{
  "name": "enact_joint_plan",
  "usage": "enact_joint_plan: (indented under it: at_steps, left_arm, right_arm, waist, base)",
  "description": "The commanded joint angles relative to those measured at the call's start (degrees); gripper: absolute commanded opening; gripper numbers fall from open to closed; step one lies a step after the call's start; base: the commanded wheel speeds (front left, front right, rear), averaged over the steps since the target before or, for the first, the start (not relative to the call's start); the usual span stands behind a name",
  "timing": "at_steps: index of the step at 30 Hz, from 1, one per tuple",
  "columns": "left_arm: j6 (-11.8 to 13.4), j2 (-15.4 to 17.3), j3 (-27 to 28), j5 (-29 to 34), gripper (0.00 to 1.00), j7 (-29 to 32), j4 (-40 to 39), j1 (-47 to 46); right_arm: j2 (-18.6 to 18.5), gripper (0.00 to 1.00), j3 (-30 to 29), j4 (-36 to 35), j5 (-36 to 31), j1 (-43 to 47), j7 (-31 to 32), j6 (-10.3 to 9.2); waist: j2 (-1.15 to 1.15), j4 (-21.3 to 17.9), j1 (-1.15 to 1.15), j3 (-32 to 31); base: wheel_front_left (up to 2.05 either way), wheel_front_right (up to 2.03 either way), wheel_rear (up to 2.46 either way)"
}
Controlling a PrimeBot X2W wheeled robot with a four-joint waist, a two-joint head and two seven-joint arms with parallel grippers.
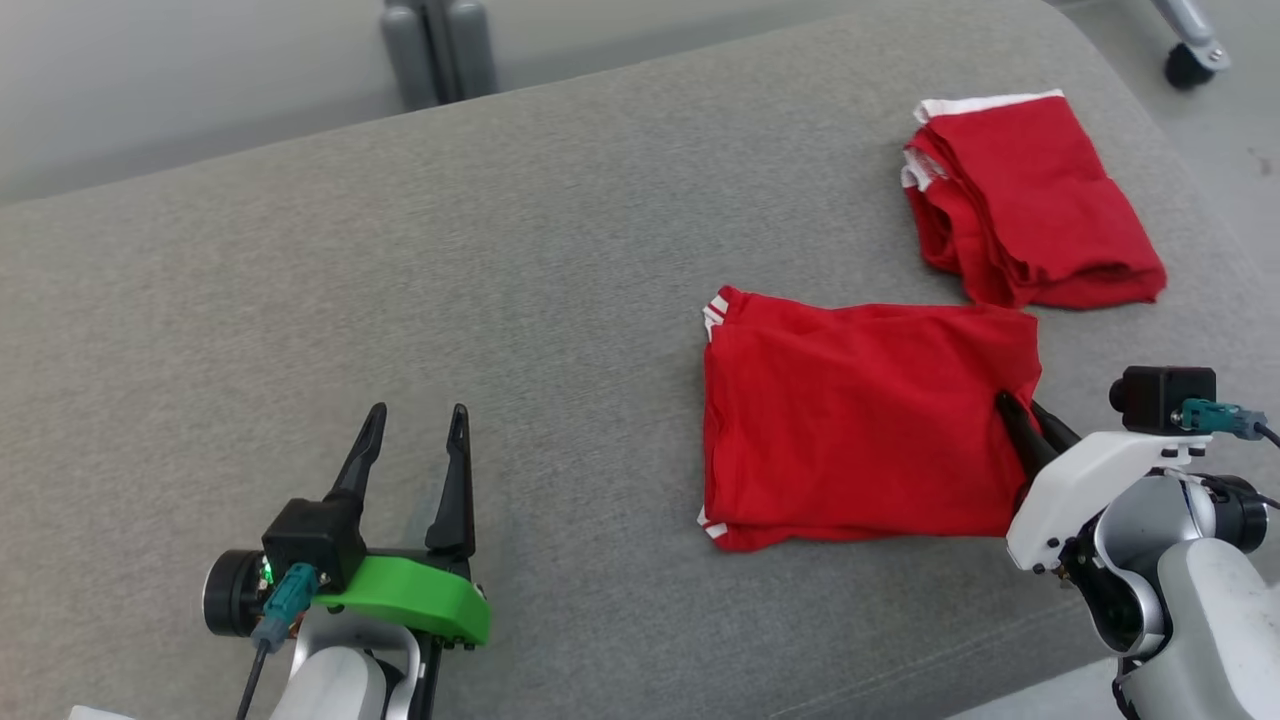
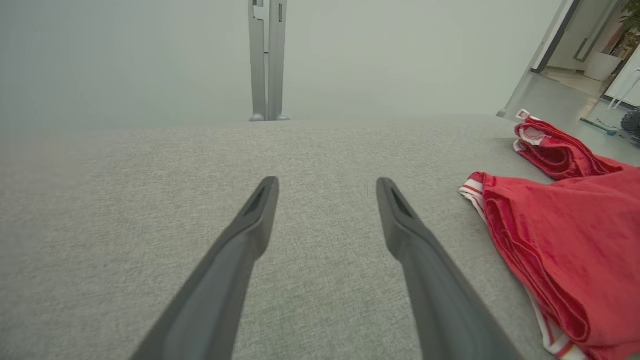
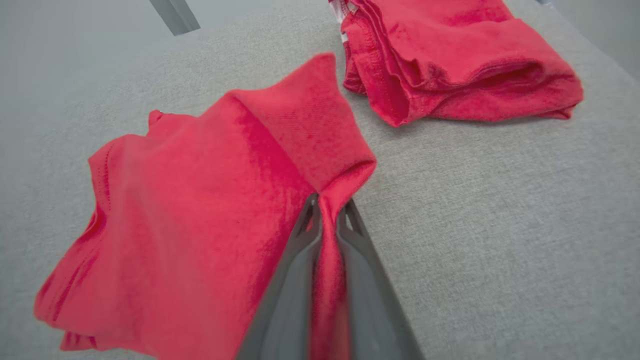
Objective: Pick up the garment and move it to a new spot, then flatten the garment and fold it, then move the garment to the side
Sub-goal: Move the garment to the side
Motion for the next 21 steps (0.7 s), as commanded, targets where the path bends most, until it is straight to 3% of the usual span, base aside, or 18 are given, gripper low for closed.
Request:
enact_joint_plan:
  at_steps: [1, 10, 21]
  left_arm:
    - [0.15, 0.68, 0.16, 0.71, 1.0, 0.1, -0.32, -0.75]
    - [0.4, 1.24, -0.18, 0.48, 1.0, 0.72, -1.12, -1.1]
    - [0.26, -0.74, -0.51, -0.86, 1.0, -0.46, 0.33, -1.87]
  right_arm:
    - [0.33, 0.0, -0.33, 0.08, 0.01, -0.32, -0.78, -0.06]
    - [-0.09, 0.0, -0.77, 0.24, -1.22, -3.19, -2.39, -0.06]
    - [-2.57, 0.0, -4.52, 5.48, -3.92, -18.08, 1.7, -0.06]
  waist:
    - [0.0, -5.71, 0.0, 2.09]
    - [0.0, -4.25, 0.0, 2.26]
    - [0.0, 4.21, 0.0, 1.63]
  base:
    - [0.0, 0.0, 0.0]
    - [0.0, 0.0, 0.0]
    - [0.0, 0.0, 0.0]
